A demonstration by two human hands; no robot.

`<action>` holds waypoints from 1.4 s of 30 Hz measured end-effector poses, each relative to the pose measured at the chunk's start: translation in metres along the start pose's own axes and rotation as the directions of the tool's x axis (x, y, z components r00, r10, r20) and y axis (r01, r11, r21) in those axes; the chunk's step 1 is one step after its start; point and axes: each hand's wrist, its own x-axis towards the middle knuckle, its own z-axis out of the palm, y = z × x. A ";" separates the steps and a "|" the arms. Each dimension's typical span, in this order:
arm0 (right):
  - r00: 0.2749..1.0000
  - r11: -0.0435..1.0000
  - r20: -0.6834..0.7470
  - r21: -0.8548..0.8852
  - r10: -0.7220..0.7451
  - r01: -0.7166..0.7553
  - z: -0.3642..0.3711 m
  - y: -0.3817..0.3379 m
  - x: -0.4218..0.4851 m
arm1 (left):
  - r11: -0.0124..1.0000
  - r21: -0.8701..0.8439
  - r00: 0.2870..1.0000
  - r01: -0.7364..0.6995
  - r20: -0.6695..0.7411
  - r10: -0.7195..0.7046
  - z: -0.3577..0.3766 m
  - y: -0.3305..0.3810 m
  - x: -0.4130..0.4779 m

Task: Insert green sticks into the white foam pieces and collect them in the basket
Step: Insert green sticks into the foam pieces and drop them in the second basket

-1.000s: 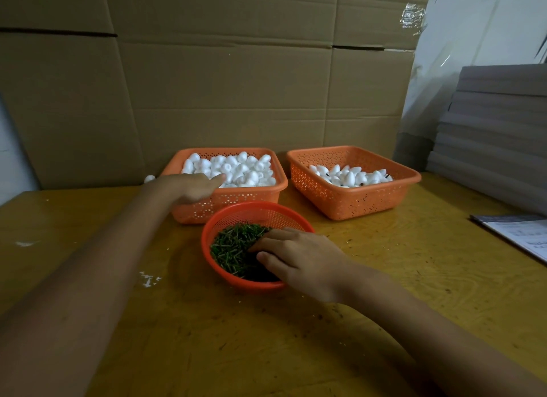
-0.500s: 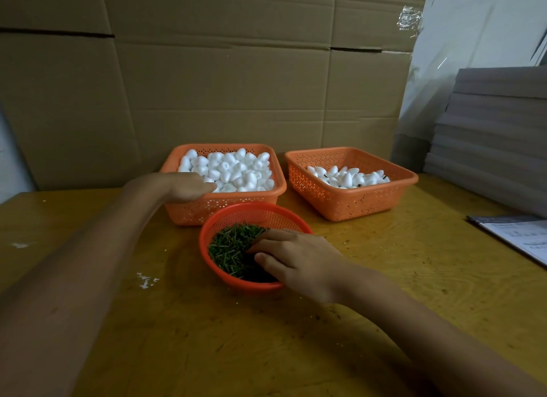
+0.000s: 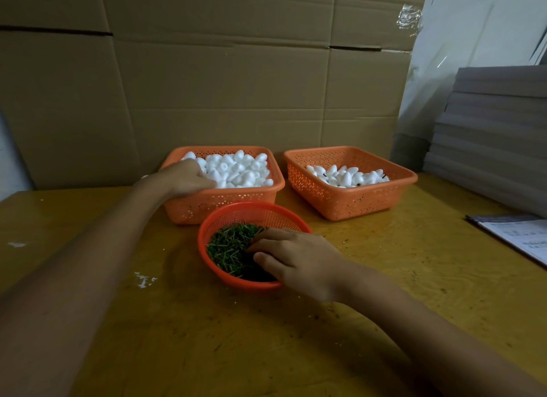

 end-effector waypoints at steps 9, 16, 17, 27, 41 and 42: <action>1.000 1.000 0.000 0.002 -0.014 0.014 -0.002 -0.001 -0.001 | 0.763 -0.608 0.895 -0.221 -0.436 -0.089 0.014 0.028 -0.031; 0.999 0.995 -0.043 0.098 -0.011 0.015 -0.009 -0.001 -0.001 | 0.733 -0.586 0.927 -0.344 -0.338 0.165 0.040 0.070 -0.091; 0.999 0.993 -0.051 0.116 -0.009 0.014 -0.010 -0.001 0.000 | 0.759 -0.546 0.926 -0.354 -0.320 0.202 0.044 0.072 -0.097; 0.970 0.952 -0.240 0.302 0.028 0.047 -0.008 0.006 0.003 | 0.767 -0.472 0.885 -0.435 -0.381 0.268 0.070 0.049 -0.124; 0.933 0.727 -0.310 0.682 0.184 0.083 -0.006 0.011 0.004 | 0.641 -0.630 0.896 -0.439 -0.354 0.267 0.072 0.036 -0.132; 0.933 0.718 -0.305 0.692 0.190 0.080 -0.006 0.010 0.004 | 0.637 -0.627 0.892 -0.449 -0.355 0.280 0.072 0.036 -0.132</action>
